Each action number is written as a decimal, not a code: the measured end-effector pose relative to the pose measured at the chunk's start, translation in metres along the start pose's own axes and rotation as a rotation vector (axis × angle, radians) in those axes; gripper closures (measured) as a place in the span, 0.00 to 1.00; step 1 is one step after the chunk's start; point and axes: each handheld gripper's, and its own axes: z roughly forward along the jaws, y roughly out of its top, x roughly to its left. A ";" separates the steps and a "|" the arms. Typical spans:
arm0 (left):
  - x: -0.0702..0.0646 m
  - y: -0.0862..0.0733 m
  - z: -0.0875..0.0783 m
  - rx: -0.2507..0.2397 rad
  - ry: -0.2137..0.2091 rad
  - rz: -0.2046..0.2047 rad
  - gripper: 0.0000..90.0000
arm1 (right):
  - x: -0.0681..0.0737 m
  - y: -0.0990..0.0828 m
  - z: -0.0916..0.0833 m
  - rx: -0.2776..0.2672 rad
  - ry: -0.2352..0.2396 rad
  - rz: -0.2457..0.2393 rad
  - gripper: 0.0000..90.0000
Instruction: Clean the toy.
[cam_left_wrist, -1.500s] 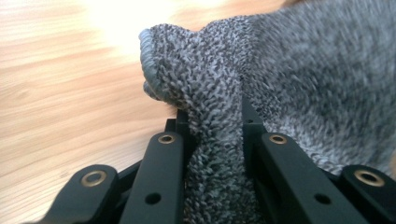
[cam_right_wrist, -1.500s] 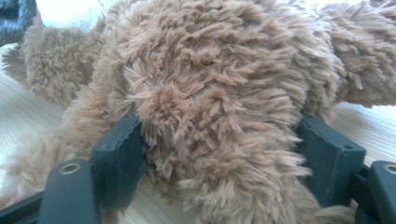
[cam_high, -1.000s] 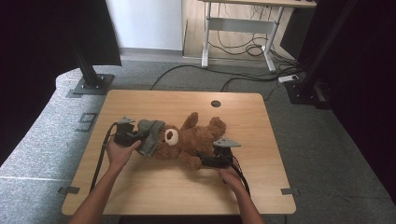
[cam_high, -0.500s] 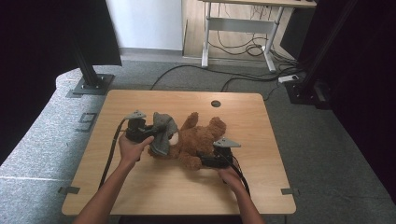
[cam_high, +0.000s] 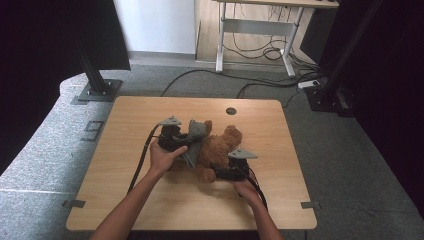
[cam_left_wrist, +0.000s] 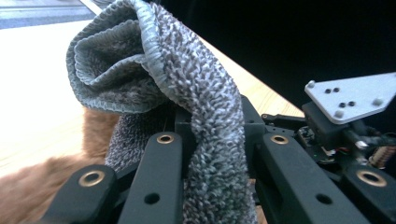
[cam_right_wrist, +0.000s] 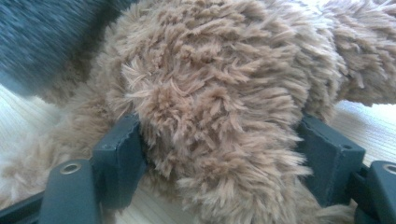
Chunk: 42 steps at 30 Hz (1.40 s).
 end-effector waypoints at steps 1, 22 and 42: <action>0.000 0.000 0.004 0.009 -0.003 -0.006 0.84 | 0.000 0.000 0.000 0.000 0.000 0.000 0.27; 0.021 -0.010 0.016 0.092 0.122 -0.044 0.84 | 0.002 -0.001 0.001 0.002 -0.005 -0.011 0.27; -0.011 0.009 0.073 0.141 -0.007 0.015 0.84 | 0.000 -0.003 0.001 -0.005 -0.007 0.002 0.28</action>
